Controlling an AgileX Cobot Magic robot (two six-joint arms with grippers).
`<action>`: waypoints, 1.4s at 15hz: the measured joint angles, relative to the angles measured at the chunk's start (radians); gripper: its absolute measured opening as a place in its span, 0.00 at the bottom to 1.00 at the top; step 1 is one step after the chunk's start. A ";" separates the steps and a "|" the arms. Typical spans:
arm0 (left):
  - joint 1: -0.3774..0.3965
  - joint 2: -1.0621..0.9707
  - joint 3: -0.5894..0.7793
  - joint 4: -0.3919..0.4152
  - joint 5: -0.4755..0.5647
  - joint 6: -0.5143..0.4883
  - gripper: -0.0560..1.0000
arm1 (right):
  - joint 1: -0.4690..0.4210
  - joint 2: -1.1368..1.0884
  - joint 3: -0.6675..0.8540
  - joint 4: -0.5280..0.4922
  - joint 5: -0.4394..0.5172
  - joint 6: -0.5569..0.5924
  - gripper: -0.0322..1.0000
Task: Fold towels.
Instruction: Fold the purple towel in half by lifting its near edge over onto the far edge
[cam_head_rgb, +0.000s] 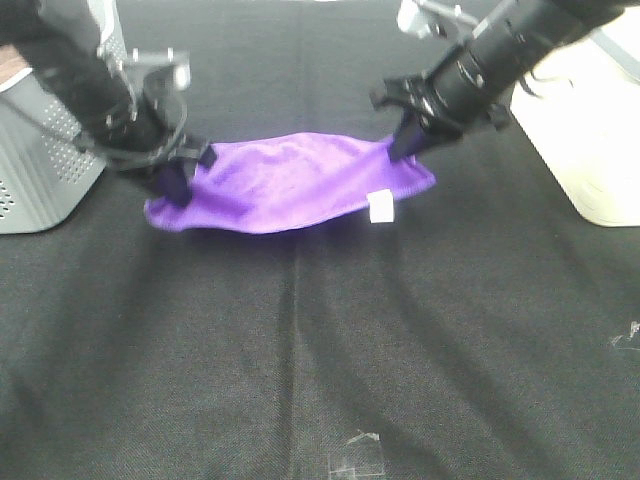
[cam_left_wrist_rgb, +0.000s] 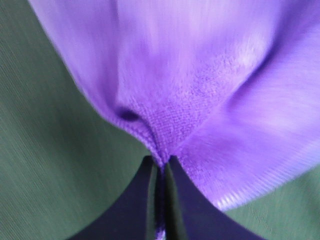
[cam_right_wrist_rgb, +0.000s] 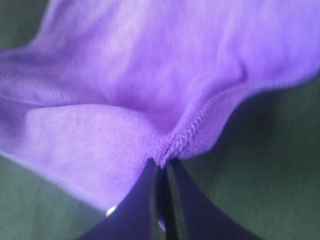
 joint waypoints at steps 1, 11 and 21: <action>0.000 0.007 -0.030 0.001 -0.013 -0.003 0.05 | 0.000 0.025 -0.049 -0.001 0.013 0.003 0.06; 0.064 0.266 -0.424 0.018 -0.047 -0.032 0.05 | -0.058 0.359 -0.558 -0.070 0.076 0.125 0.06; 0.073 0.418 -0.607 0.020 -0.138 -0.032 0.05 | -0.071 0.485 -0.625 -0.102 -0.086 0.126 0.06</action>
